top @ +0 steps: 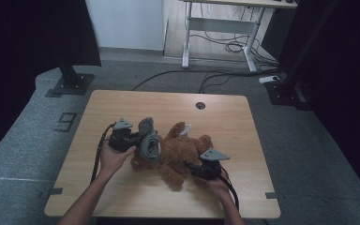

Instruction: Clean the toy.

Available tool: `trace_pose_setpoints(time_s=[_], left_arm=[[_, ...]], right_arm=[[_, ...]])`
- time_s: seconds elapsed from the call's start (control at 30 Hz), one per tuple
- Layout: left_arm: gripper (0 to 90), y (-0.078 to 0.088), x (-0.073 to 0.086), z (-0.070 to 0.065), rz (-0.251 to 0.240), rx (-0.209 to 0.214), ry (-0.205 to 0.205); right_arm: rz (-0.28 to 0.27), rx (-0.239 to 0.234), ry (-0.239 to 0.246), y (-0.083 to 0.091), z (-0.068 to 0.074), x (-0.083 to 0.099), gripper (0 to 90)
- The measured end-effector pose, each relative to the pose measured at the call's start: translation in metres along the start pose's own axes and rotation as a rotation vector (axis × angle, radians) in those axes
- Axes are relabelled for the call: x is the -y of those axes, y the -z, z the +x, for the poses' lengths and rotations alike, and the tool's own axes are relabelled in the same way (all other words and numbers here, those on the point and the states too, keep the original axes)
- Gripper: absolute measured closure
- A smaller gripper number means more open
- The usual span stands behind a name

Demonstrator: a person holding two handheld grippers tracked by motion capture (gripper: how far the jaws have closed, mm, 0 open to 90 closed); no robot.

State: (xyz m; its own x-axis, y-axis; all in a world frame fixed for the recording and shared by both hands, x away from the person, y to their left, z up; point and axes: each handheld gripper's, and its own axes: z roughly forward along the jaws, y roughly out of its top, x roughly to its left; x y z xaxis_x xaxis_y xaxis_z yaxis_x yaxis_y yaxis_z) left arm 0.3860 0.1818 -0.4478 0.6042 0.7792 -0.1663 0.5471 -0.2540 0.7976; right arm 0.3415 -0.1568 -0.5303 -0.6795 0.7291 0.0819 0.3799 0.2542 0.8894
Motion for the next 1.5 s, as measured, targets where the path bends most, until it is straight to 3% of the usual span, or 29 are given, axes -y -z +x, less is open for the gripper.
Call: trace_pose_setpoints(time_s=[0.13,0.5,0.67,0.7,0.73,0.83,0.9,0.93,0.97,1.03,1.07,1.1,1.17,1.2,1.23,1.27,1.4,1.5], left_arm=[[76.2,0.001,0.011,0.012,0.003,-0.002,0.041],[76.2,0.006,0.028,0.037,0.046,-0.064,0.077],[76.3,-0.002,0.047,0.048,0.105,-0.108,0.09],[76.3,-0.002,0.047,0.048,0.105,-0.108,0.09],[76.3,-0.007,0.053,0.051,0.144,-0.11,0.092],[76.3,-0.008,0.057,0.052,0.152,-0.101,0.101],[76.4,-0.003,0.052,0.049,0.118,-0.089,0.104],[76.3,0.007,0.04,0.043,0.067,-0.076,0.09],[76.3,0.007,0.04,0.043,0.067,-0.076,0.09],[76.3,0.016,0.024,0.035,0.014,-0.064,0.068],[76.3,0.02,0.007,0.026,-0.022,-0.045,0.048],[76.3,0.02,0.007,0.026,-0.022,-0.045,0.048],[76.2,0.011,-0.016,0.014,-0.019,-0.048,-0.002],[76.2,0.011,-0.016,0.014,-0.019,-0.048,-0.002],[76.1,-0.002,-0.029,0.009,0.001,-0.047,-0.016],[76.1,-0.002,-0.029,0.009,0.001,-0.047,-0.016],[75.9,-0.037,-0.045,0.006,0.031,-0.033,-0.003],[75.8,-0.046,-0.047,0.006,0.035,-0.029,-0.004]], right_arm=[[0.0,-0.001,-0.001,0.0,0.0,0.0,50.0],[-0.003,-0.004,-0.012,-0.001,-0.001,0.0,50.0],[-0.004,-0.004,-0.014,-0.001,-0.002,0.0,50.0],[-0.004,-0.005,-0.015,-0.001,-0.002,0.0,50.0],[-0.004,-0.005,-0.017,-0.001,-0.002,0.0,49.9],[-0.005,-0.007,-0.018,0.0,-0.002,0.0,50.0],[-0.005,-0.007,-0.018,0.0,-0.002,0.0,50.0],[-0.005,-0.008,-0.023,0.0,-0.003,0.0,49.9],[-0.005,-0.009,-0.024,-0.001,-0.003,0.0,50.0],[-0.007,-0.009,-0.026,-0.001,-0.004,0.0,50.0],[-0.006,-0.007,-0.02,-0.001,-0.004,-0.001,50.0],[-0.006,-0.007,-0.02,-0.001,-0.004,-0.001,50.0],[0.001,0.027,0.02,-0.003,-0.001,-0.003,50.1],[0.001,0.027,0.02,-0.003,-0.001,-0.003,50.1],[0.008,0.052,0.044,-0.005,0.0,-0.006,50.3],[0.008,0.052,0.044,-0.005,0.0,-0.006,50.3],[0.004,0.084,0.07,-0.014,-0.004,-0.011,50.7],[-0.002,0.095,0.075,-0.018,-0.006,-0.011,50.9]])
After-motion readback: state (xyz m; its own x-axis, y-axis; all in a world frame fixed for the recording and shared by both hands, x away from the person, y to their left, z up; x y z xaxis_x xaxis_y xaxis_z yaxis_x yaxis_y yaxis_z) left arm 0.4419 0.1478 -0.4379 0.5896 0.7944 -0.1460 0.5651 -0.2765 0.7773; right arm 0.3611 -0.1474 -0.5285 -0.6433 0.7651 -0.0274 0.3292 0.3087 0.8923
